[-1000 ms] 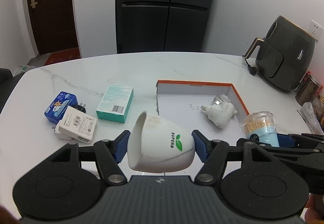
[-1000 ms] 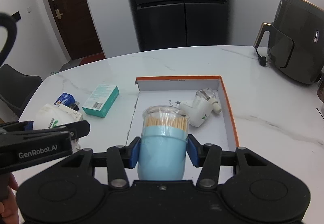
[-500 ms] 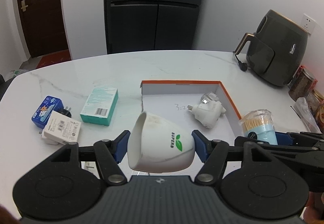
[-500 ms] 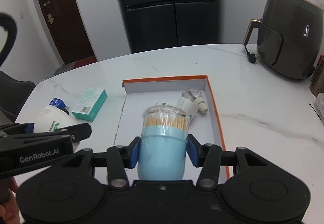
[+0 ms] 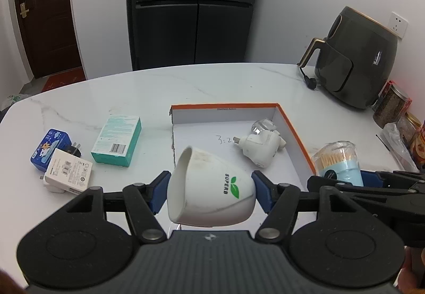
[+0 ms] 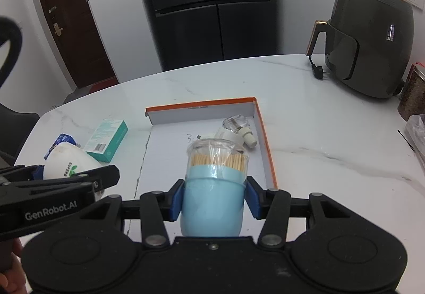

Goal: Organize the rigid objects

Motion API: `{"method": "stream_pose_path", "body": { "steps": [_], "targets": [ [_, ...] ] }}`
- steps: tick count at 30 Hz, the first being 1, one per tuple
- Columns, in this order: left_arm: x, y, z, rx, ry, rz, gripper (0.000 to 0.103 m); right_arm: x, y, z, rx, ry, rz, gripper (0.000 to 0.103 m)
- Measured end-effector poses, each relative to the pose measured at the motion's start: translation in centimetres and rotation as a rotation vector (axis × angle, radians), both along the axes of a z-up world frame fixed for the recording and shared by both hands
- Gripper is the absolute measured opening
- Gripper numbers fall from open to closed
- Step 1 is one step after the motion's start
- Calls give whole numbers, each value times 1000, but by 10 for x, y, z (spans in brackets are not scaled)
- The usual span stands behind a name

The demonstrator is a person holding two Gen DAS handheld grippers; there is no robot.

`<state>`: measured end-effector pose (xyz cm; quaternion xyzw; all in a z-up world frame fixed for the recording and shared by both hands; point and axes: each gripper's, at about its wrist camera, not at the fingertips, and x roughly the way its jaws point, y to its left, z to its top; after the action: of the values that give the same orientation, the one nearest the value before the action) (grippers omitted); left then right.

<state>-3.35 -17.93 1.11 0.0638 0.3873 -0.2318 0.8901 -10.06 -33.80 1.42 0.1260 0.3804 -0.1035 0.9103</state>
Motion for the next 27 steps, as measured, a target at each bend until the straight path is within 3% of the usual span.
{"method": "stream_pose_path", "body": {
  "steps": [27],
  "targets": [
    [26,-34,-4,-5,3,-11,67,31,-27,-6,-13,12,5,58]
  ]
}}
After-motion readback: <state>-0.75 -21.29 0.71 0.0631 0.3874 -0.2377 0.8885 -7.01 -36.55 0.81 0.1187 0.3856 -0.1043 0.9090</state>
